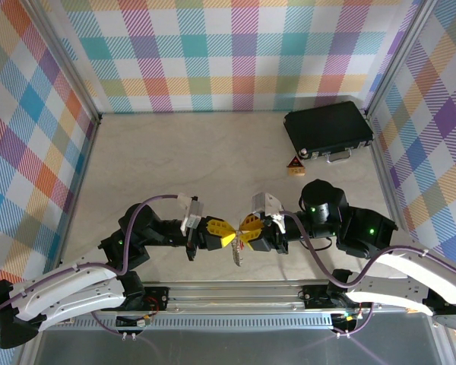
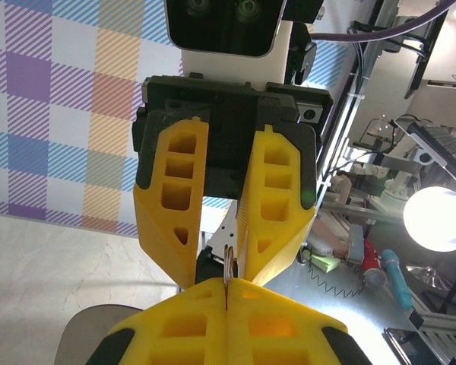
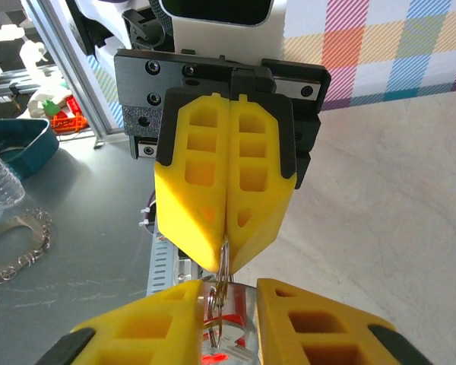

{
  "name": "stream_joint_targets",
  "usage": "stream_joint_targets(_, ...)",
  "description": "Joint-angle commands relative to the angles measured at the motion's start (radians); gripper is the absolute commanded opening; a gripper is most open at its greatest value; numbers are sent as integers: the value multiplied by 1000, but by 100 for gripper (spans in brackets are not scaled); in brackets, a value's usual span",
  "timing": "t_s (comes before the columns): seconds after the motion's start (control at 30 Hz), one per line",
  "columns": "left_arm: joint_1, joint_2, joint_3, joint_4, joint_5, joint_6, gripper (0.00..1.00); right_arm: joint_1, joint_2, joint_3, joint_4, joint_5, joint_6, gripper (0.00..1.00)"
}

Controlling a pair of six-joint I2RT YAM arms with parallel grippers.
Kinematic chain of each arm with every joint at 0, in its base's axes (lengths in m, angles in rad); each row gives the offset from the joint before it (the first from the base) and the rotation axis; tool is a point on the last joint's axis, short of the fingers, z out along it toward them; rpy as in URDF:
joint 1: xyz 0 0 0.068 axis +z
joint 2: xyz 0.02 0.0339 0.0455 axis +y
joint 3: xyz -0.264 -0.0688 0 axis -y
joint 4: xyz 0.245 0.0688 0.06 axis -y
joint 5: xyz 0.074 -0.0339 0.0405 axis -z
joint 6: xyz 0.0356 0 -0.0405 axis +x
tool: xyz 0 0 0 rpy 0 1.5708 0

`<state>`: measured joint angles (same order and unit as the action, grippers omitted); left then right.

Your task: Put the keys on the keyring

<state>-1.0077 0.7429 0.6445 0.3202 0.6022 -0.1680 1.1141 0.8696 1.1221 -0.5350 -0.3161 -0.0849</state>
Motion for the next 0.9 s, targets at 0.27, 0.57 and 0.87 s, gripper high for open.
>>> stream_joint_targets(0.27,-8,-29,-2,37,5,5,0,4,1,-27,78,-40,31,11)
stream_joint_targets(0.57,-9,-23,93,-293,-99,167,21,3,43,77,-129,36,-84,0)
stream_joint_targets(0.87,-9,11,191,-516,-128,258,29,7,172,205,-315,2,-183,0)
